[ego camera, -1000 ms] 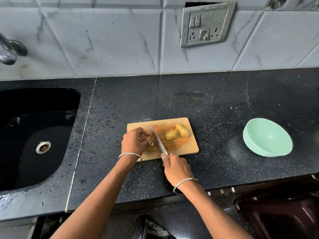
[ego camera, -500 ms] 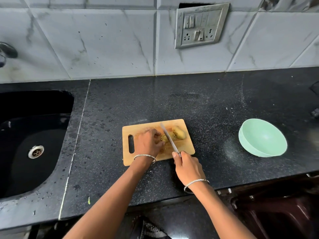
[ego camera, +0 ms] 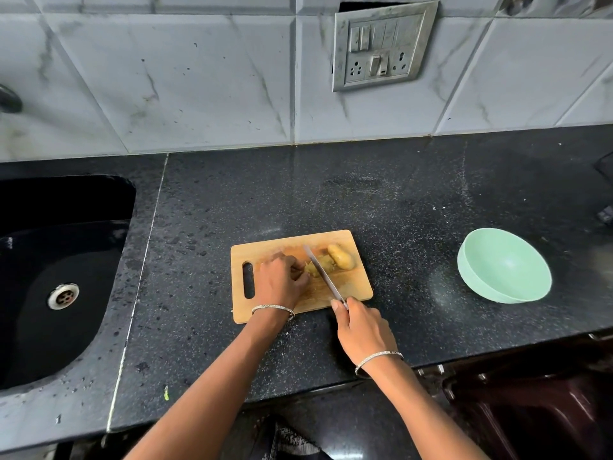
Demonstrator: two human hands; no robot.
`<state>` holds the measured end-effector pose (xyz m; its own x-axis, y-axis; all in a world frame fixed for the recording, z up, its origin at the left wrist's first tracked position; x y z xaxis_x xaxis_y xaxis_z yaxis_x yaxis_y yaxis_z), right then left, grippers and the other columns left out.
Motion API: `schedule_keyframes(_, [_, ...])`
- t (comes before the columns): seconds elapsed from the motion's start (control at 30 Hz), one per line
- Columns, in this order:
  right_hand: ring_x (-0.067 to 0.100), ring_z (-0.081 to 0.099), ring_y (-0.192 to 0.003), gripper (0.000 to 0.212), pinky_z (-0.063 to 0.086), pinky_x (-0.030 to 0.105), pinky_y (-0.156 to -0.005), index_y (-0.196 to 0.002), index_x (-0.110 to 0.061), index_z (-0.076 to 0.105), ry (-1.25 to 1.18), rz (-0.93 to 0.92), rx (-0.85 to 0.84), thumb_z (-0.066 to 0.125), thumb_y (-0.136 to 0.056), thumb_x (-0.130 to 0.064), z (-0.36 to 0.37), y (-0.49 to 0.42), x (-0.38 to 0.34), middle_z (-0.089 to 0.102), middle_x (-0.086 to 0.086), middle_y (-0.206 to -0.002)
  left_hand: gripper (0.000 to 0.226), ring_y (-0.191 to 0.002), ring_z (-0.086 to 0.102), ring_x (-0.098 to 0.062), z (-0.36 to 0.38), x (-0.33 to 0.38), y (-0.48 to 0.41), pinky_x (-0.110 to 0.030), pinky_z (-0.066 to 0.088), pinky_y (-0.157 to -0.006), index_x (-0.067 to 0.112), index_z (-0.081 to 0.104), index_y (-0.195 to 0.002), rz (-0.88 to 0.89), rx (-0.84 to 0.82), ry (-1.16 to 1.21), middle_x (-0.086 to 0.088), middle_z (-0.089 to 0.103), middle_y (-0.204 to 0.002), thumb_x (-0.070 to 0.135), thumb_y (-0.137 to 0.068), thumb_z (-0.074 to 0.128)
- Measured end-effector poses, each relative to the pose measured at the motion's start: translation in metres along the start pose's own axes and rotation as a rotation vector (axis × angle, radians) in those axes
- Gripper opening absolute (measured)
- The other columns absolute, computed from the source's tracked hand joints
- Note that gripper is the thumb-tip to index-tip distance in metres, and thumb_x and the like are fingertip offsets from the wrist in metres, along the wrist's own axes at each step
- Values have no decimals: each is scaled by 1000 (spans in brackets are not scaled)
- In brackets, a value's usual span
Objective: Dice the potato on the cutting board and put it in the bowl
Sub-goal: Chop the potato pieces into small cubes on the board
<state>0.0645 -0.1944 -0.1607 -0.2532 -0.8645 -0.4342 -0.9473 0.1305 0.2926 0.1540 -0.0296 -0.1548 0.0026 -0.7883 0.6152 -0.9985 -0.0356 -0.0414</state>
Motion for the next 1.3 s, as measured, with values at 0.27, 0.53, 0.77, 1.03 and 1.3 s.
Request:
schedule_keyframes(0.27, [39,60,-91,35,35,38,-64,-88,-22,43,-29,-31,25,29,-101,-51,-2,4,-8,64,13,-95,16,-88,61,-20,-8,-10,5,-29,41,-75,17,74,-87,-36,-42,-64,-2,66,-95,26,-74,76])
schedule_keyframes(0.53, [40,61,-96,39,38,40,-67,-99,-17,52,23,-31,9,30,-101,-49,10,9,-14,65,14,-103,23,-78,63,-12,-9,-11,8,-25,47,-71,22,72,-90,-64,-60,10,8,70,-78,27,-70,82])
schedule_keyframes(0.77, [39,62,-97,37,38,38,-66,-105,-17,51,84,12,41,30,-101,-48,5,10,-10,65,13,-105,15,-82,66,-17,-9,-10,7,-29,51,-72,19,76,-91,-108,-34,5,3,74,-82,23,-77,77])
schedule_keyframes(1.03, [40,61,-100,38,36,38,-67,-104,-14,52,28,21,-21,31,-102,-46,15,11,-14,65,14,-107,19,-72,59,-9,-7,-17,5,-20,42,-68,21,77,-93,-131,-28,97,1,75,-83,20,-74,81])
schedule_keyframes(1.3, [39,62,-97,38,37,38,-66,-102,-15,51,8,-17,-6,30,-102,-47,13,11,-20,65,14,-104,16,-77,65,-15,-5,-18,6,-27,50,-72,24,78,-91,-146,-43,108,2,74,-80,21,-76,79])
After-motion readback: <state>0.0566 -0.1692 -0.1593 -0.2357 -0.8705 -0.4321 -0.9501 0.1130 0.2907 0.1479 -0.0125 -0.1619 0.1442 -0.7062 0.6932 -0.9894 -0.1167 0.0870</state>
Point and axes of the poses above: each hand's wrist, its own y-axis away from the middle knuckle, its own z-axis out of the palm, x = y × z, the point moved 8 cm from there along -y, towards the middle knuckle
